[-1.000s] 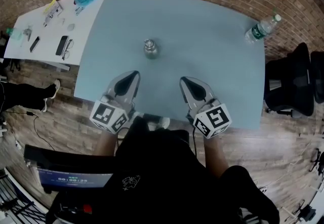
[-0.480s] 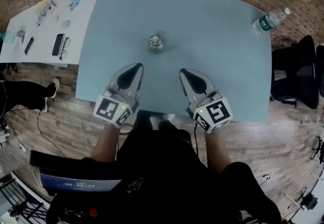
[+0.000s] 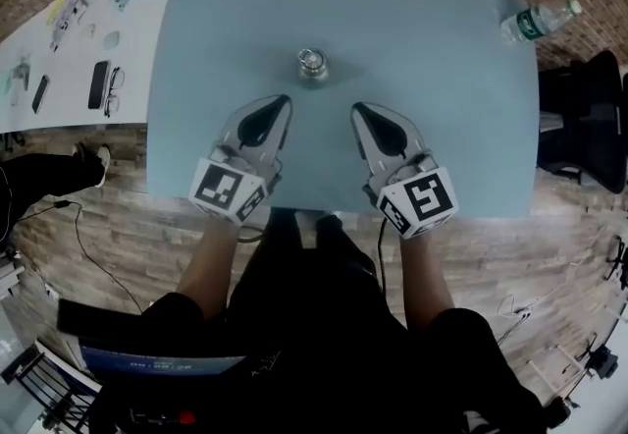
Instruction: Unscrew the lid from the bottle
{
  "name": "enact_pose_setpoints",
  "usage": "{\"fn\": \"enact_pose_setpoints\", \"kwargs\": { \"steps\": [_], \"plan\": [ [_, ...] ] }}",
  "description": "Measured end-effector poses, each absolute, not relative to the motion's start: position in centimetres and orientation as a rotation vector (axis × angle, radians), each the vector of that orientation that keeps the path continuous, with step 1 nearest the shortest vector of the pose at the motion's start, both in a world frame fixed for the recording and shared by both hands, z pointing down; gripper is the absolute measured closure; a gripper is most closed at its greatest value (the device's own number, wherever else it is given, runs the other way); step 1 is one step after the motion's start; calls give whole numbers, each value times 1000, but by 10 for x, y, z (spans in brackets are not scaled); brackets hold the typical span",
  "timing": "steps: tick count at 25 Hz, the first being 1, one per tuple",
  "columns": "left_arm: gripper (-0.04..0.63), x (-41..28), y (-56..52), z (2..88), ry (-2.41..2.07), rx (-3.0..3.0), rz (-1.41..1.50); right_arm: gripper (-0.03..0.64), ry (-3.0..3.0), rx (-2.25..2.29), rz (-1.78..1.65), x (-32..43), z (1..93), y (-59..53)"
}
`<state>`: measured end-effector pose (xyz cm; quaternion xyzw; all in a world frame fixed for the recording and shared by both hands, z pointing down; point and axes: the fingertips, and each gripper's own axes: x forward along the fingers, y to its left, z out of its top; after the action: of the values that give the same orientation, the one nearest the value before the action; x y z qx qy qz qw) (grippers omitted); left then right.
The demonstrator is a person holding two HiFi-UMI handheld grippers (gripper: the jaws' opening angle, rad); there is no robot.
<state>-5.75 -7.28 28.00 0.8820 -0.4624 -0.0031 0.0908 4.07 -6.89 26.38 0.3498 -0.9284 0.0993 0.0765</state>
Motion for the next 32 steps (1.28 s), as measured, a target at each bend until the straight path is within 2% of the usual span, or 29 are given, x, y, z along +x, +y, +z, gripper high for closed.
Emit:
{"fn": "enact_pose_setpoints", "kwargs": {
  "steps": [32],
  "plan": [
    [595, -61, -117, 338, -1306, 2571, 53, 615, -2722, 1051, 381, 14, 310, -111]
  ]
}}
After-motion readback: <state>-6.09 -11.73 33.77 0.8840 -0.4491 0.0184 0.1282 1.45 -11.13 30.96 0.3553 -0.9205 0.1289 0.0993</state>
